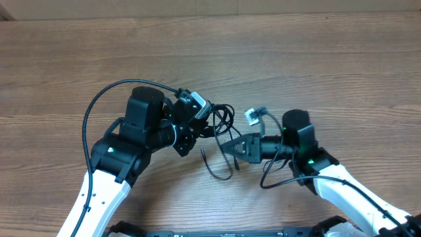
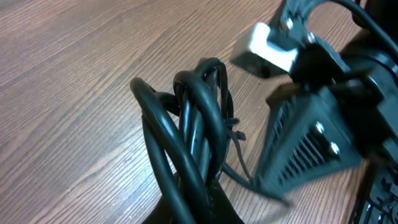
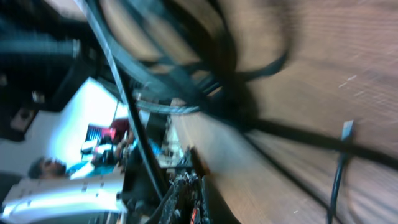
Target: Untangle cables
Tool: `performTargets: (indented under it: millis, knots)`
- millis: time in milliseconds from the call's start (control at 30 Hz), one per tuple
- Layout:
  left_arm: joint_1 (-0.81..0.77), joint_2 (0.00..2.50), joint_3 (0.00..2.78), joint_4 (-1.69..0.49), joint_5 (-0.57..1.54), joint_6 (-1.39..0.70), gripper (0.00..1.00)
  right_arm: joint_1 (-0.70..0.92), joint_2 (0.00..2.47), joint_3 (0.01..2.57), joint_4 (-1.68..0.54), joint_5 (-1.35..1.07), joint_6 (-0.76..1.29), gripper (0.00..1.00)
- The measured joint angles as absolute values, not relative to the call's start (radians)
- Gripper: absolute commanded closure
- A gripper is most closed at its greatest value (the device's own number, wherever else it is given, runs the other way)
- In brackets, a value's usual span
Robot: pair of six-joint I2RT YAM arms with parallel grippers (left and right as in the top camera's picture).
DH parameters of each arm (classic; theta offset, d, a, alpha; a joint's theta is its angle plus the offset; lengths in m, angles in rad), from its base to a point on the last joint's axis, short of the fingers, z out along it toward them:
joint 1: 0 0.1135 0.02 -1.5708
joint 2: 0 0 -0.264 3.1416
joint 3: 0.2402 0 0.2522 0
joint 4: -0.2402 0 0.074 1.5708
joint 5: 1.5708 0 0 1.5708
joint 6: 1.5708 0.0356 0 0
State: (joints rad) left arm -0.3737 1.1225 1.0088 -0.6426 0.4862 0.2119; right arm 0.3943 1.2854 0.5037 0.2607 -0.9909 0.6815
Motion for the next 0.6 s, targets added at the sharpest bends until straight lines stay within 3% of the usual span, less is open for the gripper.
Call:
performTargets:
  millis: [300,600]
  knots:
    - [-0.374,1.122,1.009,-0.637,0.543,0.222,0.96,0.229,1.151,0.504,0.237,-0.990,0.685,0.76]
    - [-0.374,1.122,1.009,-0.644,0.653,0.267,0.96,0.170,1.040,0.504,0.216,-1.027,0.608,0.44]
